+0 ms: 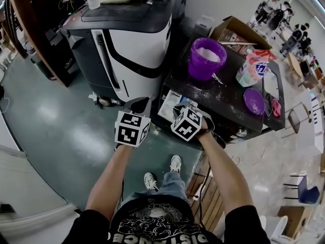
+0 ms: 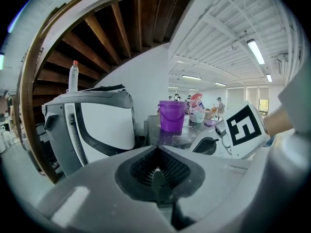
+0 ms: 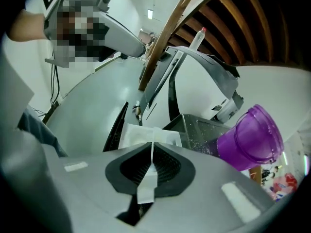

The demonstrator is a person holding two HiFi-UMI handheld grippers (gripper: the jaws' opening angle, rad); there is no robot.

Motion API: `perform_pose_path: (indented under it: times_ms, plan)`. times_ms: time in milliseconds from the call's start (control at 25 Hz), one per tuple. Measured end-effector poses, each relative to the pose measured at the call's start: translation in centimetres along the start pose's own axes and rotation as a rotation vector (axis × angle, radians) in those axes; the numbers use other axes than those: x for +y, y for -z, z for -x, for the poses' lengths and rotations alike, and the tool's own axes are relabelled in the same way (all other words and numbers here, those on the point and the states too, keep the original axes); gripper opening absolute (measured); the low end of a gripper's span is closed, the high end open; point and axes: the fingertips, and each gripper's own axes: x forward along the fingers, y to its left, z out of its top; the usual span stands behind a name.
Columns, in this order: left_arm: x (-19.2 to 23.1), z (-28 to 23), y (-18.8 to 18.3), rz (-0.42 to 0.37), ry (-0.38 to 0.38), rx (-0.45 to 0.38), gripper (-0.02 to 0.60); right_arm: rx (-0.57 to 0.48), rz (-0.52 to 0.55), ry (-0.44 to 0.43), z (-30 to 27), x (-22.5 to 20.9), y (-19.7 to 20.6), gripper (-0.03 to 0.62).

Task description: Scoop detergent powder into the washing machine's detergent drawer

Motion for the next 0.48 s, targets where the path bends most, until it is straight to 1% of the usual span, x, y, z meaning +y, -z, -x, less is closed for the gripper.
perform_pose_path:
  times_ms: [160,280,360,480]
  plan:
    - [0.1,0.0,-0.2,-0.004,0.002,-0.001,0.002,0.004,0.072,0.052,0.3,-0.4,-0.1,0.037]
    - [0.0,-0.1,-0.4,-0.003,0.006,-0.004,0.002,0.015,0.128,0.071,0.5,-0.5,0.0,0.036]
    - [-0.1,-0.1,-0.7,-0.004,0.01,-0.01,0.002,0.017,0.131,0.07,0.7,-0.6,0.1,0.035]
    - [-0.2,-0.1,-1.2,-0.002,0.014,-0.02,0.002,0.006,0.103,0.063,1.1,-0.9,-0.2,0.035]
